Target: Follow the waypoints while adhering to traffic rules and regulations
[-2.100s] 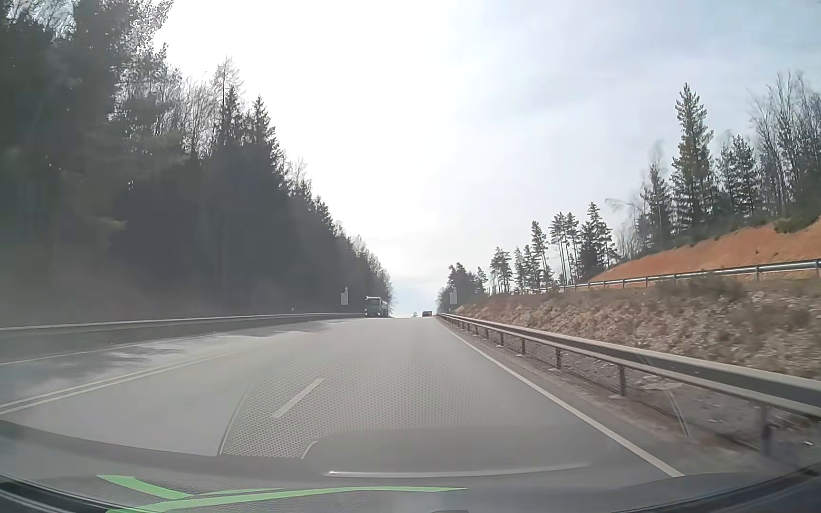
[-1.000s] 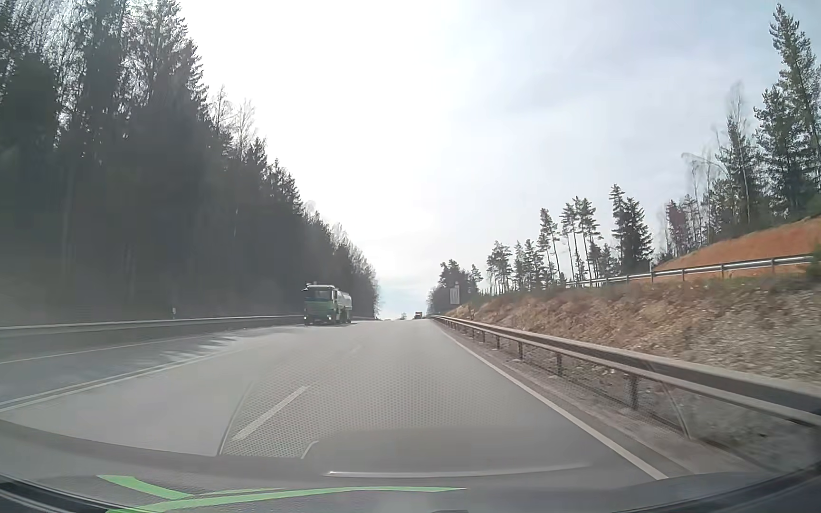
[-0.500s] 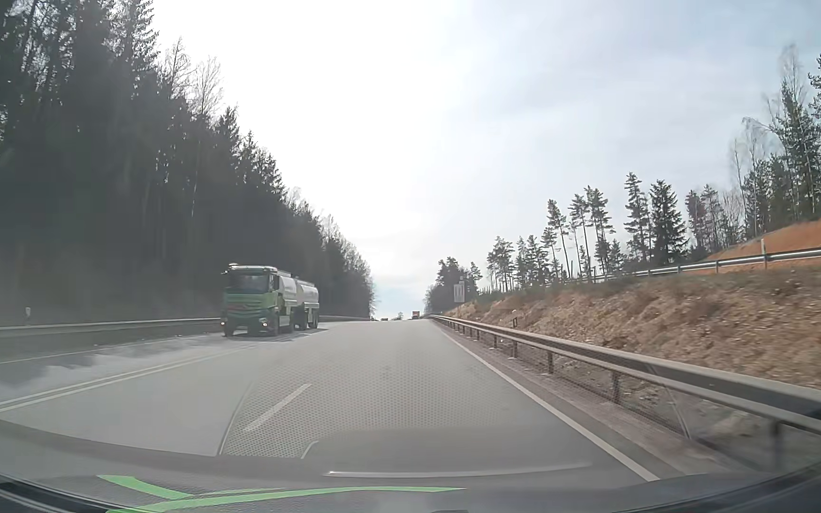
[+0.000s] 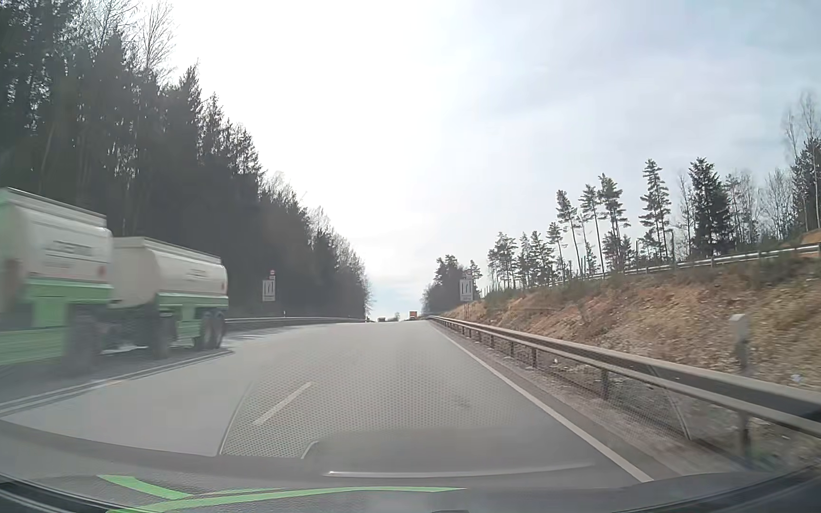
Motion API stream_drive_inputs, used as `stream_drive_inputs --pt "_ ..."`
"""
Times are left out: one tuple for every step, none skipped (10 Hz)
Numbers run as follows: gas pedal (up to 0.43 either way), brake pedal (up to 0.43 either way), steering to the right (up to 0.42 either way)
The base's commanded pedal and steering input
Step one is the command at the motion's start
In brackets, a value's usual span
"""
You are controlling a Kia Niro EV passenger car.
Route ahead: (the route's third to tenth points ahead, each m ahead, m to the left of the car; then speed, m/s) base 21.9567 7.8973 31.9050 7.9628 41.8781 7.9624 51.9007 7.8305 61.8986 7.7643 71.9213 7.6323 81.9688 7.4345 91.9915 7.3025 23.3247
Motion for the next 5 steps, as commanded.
stream_drive_inputs --pt "0.39 0.0 0.003" --pt "0.39 0.0 0.003" --pt "0.39 0.0 0.003" --pt "0.39 0.0 0.003" --pt "0.39 0.0 0.003"
